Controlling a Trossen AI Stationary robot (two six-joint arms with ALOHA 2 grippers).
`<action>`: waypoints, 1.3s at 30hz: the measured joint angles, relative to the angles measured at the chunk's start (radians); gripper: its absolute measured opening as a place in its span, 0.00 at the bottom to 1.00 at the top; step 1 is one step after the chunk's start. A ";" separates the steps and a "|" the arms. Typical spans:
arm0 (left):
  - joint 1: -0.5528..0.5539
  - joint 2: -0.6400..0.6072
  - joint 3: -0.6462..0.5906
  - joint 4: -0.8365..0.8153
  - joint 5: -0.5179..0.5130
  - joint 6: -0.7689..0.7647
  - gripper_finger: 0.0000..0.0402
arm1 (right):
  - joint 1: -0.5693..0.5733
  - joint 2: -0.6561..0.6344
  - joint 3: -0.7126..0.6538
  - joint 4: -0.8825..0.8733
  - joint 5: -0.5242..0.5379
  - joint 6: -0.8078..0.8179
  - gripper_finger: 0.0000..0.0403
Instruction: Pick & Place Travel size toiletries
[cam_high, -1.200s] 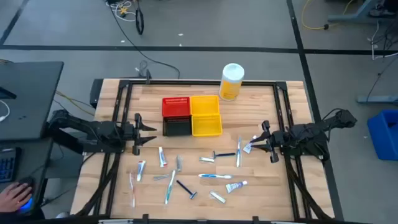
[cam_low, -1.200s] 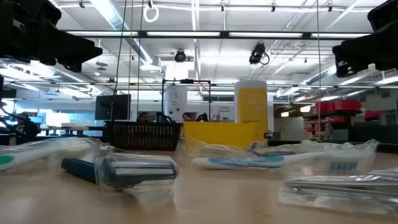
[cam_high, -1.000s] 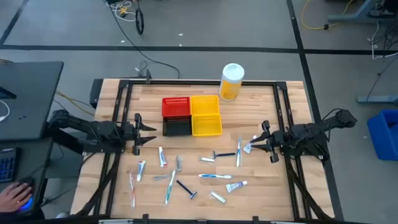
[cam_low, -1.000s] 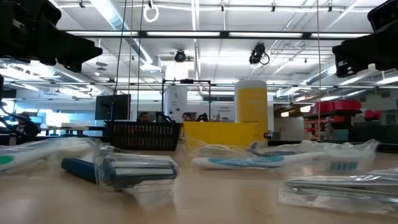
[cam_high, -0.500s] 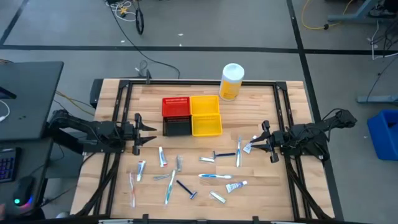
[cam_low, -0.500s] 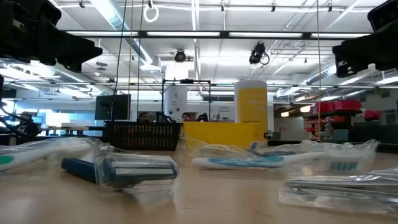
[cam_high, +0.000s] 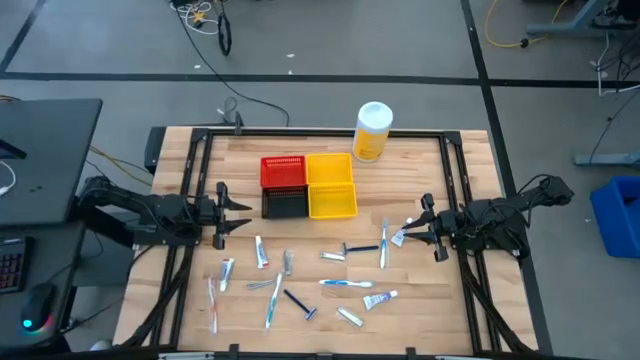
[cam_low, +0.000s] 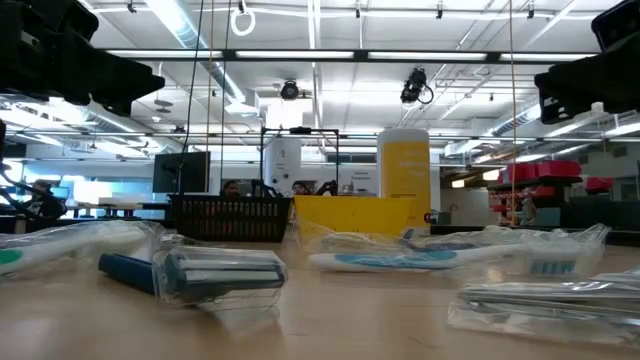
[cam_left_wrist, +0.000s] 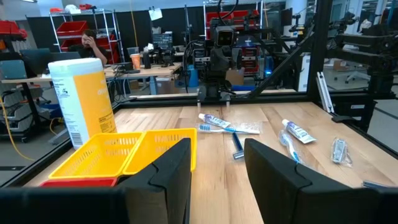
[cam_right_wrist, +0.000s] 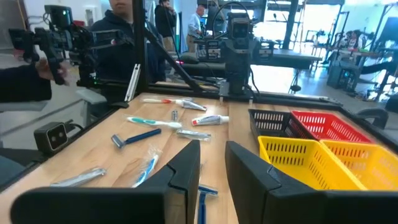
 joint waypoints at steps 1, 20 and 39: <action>0.000 0.000 0.000 0.014 0.000 0.012 0.40 | 0.000 0.000 0.000 0.004 0.000 -0.015 0.22; 0.000 0.000 0.000 0.128 -0.005 -0.095 0.40 | 0.000 0.000 0.000 0.113 0.000 0.029 0.21; 0.000 0.026 0.000 0.260 -0.109 -0.102 0.40 | -0.049 0.055 0.001 0.306 0.315 -0.041 0.32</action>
